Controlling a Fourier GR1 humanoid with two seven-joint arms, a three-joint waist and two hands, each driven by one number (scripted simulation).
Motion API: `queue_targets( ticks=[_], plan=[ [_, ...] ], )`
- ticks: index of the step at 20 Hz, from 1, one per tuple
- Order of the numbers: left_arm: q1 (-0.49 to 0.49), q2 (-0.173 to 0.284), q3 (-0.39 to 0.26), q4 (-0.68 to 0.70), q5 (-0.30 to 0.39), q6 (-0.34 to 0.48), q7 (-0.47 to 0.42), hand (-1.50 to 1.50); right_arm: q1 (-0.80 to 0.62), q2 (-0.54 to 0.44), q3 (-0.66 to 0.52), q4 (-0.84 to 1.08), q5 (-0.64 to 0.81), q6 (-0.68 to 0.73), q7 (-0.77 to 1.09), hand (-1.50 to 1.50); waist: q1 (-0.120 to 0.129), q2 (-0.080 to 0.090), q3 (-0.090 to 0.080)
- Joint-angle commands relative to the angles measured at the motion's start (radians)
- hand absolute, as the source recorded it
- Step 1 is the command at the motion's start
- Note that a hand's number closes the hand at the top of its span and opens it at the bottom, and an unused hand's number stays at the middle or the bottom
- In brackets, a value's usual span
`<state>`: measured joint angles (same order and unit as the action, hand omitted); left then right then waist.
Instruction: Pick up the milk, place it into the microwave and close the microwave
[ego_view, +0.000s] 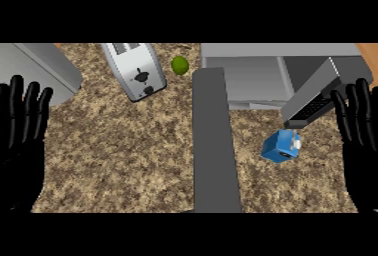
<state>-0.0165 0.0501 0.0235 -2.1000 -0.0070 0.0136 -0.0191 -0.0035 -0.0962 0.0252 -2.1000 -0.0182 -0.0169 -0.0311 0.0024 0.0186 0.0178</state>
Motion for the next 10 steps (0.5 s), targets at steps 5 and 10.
queue_targets(
  ticks=[5, 10],
  plan=[
    [0.002, -0.038, -0.093, 0.071, -0.103, 0.016, -0.068, -1.50, 0.181, 0.023, 0.022, -0.196, 0.054, -0.037, 0.054, -1.50, -0.016, -0.021, -0.018],
    [0.191, -0.049, -0.160, -0.047, 0.036, 0.152, 0.001, -1.50, 0.174, 0.027, 0.104, -0.245, 0.086, -0.021, 0.133, -1.50, 0.001, -0.023, -0.018]
  ],
)
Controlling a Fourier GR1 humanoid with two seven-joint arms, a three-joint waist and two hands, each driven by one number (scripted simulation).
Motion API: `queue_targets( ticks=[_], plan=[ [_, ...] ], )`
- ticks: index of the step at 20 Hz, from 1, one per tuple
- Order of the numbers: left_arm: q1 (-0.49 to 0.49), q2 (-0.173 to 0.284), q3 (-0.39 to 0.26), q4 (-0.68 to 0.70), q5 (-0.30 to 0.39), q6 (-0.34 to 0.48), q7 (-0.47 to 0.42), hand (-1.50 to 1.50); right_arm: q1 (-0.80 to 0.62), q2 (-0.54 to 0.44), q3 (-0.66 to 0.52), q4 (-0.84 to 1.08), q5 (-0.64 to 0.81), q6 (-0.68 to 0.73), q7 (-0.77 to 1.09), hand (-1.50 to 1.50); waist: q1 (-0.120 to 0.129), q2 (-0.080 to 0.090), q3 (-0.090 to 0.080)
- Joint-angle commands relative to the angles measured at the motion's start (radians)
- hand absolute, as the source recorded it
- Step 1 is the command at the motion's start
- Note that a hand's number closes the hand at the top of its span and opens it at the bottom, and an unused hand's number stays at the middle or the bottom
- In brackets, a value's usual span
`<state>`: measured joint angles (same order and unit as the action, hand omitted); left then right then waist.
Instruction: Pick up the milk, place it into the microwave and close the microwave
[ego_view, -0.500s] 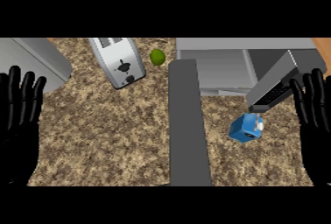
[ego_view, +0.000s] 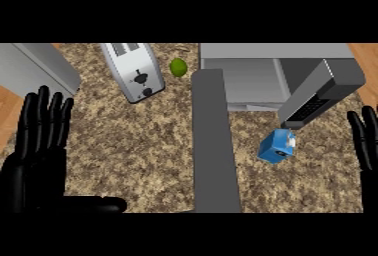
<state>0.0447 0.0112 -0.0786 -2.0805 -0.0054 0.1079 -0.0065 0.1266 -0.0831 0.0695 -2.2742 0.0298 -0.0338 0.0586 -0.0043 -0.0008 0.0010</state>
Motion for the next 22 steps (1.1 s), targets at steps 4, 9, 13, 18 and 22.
queue_targets(
  ticks=[4, 9, 13, 18, 22],
  plan=[
    [0.205, 0.003, -0.051, -0.092, 0.058, 0.002, -0.040, -1.50, 0.157, 0.080, 0.224, -0.119, 0.177, -0.054, -0.004, -1.50, 0.006, -0.002, -0.001],
    [0.371, 0.060, 0.018, -0.201, 0.183, -0.091, -0.087, -1.50, 0.184, 0.057, 0.230, -0.195, 0.228, -0.050, 0.066, -1.50, 0.008, -0.002, -0.002],
    [0.534, 0.049, -0.040, -0.278, 0.160, -0.111, -0.170, -1.50, 0.245, 0.065, 0.291, -0.107, 0.328, -0.086, -0.033, -1.50, 0.016, -0.005, -0.002],
    [0.624, 0.025, -0.049, -0.194, 0.158, -0.165, -0.303, -1.50, 0.271, 0.040, 0.230, -0.131, 0.280, -0.091, -0.041, -1.50, 0.010, -0.003, -0.001],
    [0.761, 0.023, -0.072, -0.217, 0.142, -0.220, -0.409, -1.50, 0.231, 0.053, 0.219, 0.000, 0.281, -0.109, -0.123, -1.50, 0.017, -0.003, -0.001]
  ],
)
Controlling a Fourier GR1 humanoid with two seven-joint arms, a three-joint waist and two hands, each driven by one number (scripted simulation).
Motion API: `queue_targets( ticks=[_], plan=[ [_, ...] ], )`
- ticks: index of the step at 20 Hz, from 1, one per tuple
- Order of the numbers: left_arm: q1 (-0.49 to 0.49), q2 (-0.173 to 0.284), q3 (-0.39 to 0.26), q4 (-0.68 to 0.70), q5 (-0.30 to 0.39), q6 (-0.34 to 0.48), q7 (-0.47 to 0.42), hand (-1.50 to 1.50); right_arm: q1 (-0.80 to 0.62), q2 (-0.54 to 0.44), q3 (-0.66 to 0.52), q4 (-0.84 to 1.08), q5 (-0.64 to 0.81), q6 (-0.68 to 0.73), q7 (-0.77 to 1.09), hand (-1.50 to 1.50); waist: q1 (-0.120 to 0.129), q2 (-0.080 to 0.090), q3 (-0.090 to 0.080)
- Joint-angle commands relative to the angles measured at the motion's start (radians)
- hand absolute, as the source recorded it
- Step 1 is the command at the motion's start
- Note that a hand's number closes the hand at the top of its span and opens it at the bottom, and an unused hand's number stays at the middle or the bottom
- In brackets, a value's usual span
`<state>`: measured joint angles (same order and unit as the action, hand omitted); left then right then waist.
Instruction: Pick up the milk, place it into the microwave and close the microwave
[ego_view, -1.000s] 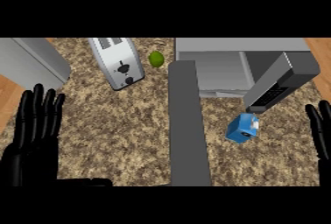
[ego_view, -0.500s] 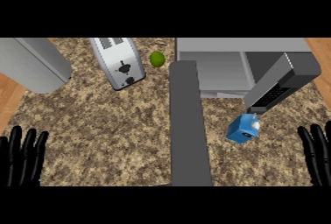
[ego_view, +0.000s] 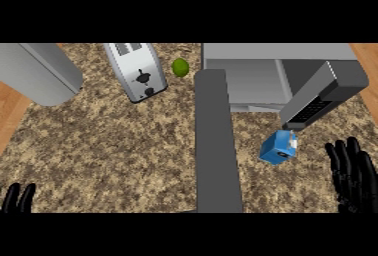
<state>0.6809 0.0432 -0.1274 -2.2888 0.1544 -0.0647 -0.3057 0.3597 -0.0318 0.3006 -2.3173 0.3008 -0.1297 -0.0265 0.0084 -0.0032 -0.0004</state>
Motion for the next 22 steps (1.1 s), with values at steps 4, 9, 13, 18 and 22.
queue_targets(
  ticks=[4, 9, 13, 18, 22],
  plan=[
    [0.150, 0.011, 0.056, -0.002, 0.058, -0.102, -0.135, -1.50, -0.011, 0.018, -0.019, 0.158, 0.043, -0.056, -0.111, -1.50, 0.003, 0.000, 0.000],
    [0.173, 0.037, 0.124, -0.031, 0.123, -0.149, -0.120, -1.50, -0.121, 0.030, -0.046, 0.262, 0.078, -0.082, -0.094, -1.50, 0.006, 0.002, 0.000],
    [0.206, 0.006, 0.100, -0.052, 0.084, -0.147, -0.131, -1.50, -0.178, 0.004, -0.153, 0.416, 0.003, -0.057, -0.171, -1.50, 0.006, 0.003, 0.001],
    [0.208, 0.025, 0.176, 0.007, 0.149, -0.202, -0.150, -1.50, -0.210, 0.000, -0.206, 0.534, -0.011, -0.077, -0.252, -1.50, 0.003, 0.003, 0.001],
    [0.206, 0.012, 0.186, 0.042, 0.129, -0.235, -0.199, -1.50, -0.298, -0.008, -0.242, 0.617, 0.030, -0.098, -0.203, -1.50, 0.003, 0.003, 0.000]
  ],
)
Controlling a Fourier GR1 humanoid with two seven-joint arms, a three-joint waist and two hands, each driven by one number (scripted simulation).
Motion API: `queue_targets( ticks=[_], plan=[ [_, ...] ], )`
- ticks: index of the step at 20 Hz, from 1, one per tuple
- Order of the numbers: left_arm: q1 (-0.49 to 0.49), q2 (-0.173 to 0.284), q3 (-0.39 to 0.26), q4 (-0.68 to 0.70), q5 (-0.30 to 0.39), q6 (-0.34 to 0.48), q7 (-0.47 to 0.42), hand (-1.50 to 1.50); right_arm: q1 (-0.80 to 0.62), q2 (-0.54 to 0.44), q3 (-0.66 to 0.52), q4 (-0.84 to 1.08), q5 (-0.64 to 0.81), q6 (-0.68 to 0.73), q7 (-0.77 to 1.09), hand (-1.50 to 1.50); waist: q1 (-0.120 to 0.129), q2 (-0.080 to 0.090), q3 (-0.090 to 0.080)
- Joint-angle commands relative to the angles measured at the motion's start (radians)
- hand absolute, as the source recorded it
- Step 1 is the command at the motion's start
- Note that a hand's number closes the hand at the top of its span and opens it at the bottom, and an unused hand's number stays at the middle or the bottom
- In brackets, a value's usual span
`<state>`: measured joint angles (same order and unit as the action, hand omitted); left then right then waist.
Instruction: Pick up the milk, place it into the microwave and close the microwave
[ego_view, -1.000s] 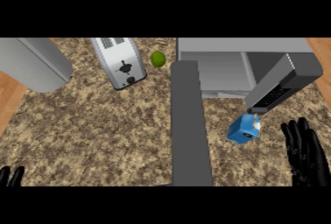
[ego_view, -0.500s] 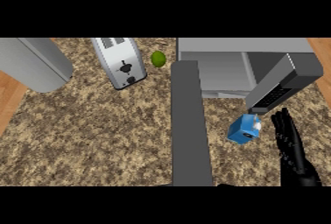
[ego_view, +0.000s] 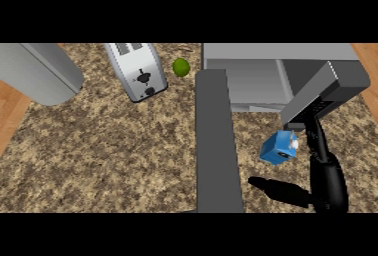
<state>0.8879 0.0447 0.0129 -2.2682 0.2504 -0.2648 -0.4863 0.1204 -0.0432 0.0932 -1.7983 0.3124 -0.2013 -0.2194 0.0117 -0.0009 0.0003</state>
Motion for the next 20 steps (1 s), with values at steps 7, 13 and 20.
queue_targets(
  ticks=[7, 13, 20],
  plan=[
    [0.020, -0.035, 0.029, 0.037, -0.029, -0.060, -0.044, -1.50, -0.101, -0.017, -0.114, 0.264, -0.034, -0.023, -0.122, -1.50, -0.003, 0.000, 0.000],
    [0.056, -0.019, 0.092, 0.038, 0.023, -0.100, -0.071, -1.50, -0.118, -0.030, -0.133, 0.440, -0.072, 0.027, -0.257, -1.50, -0.001, 0.000, 0.000],
    [0.107, -0.019, 0.139, 0.046, 0.073, -0.179, -0.104, -1.50, -0.150, -0.051, -0.161, 0.597, -0.083, 0.056, -0.351, -1.50, 0.002, -0.001, 0.000]
  ],
)
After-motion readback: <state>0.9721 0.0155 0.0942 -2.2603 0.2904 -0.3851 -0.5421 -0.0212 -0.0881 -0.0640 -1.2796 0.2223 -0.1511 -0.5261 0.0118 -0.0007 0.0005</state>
